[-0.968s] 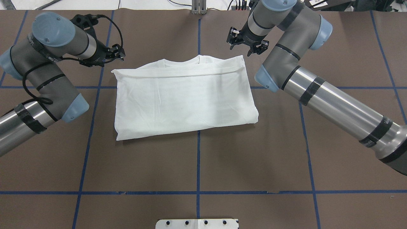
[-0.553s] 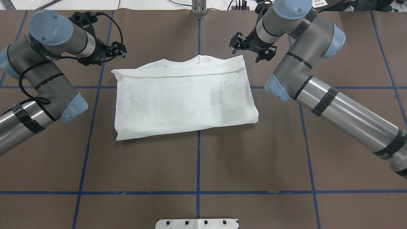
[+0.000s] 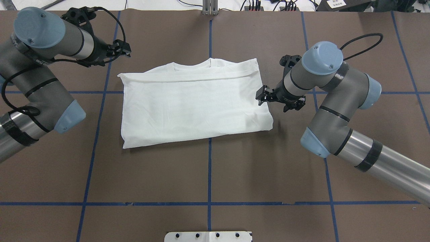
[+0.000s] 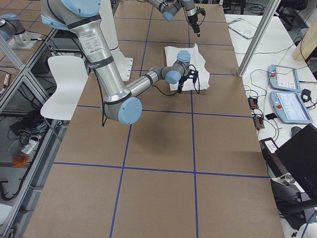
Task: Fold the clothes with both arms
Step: 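Lower the right gripper to the folded shirt's side edge nearest it and grasp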
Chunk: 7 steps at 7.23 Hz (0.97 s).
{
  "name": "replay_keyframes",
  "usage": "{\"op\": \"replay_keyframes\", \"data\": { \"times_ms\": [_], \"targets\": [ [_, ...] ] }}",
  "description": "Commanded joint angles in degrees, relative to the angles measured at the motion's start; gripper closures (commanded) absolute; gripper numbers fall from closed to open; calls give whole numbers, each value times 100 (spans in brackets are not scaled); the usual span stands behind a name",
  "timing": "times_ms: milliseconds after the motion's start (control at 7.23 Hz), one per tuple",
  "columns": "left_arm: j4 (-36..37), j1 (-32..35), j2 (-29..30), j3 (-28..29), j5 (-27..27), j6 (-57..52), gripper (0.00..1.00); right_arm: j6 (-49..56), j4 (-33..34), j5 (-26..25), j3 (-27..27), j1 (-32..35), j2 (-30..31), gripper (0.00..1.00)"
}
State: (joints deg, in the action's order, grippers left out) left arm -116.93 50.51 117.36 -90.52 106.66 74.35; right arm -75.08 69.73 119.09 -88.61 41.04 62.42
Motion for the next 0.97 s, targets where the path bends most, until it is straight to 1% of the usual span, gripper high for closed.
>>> {"op": "replay_keyframes", "data": {
  "times_ms": [0,138,277,415,553,692,830],
  "targets": [
    [21,-6,-12,-35,-75,36,0,-42,5,0,-16,-262,33,5],
    [30,-15,-12,-35,-75,36,0,-51,5,-9,-25,-324,33,7],
    [21,-15,-20,-27,-75,27,1,-60,14,9,-60,-325,33,18],
    [21,-6,-21,-27,-67,27,1,-60,14,26,-104,-316,42,31],
    [21,-6,-21,-18,-66,18,1,-60,92,26,-121,-325,33,62],
    [21,-6,-29,-9,-75,10,1,-51,111,26,-130,-325,68,98],
    [21,-15,-29,8,-75,10,1,-60,102,-8,-183,-342,120,100]
  ]
}}
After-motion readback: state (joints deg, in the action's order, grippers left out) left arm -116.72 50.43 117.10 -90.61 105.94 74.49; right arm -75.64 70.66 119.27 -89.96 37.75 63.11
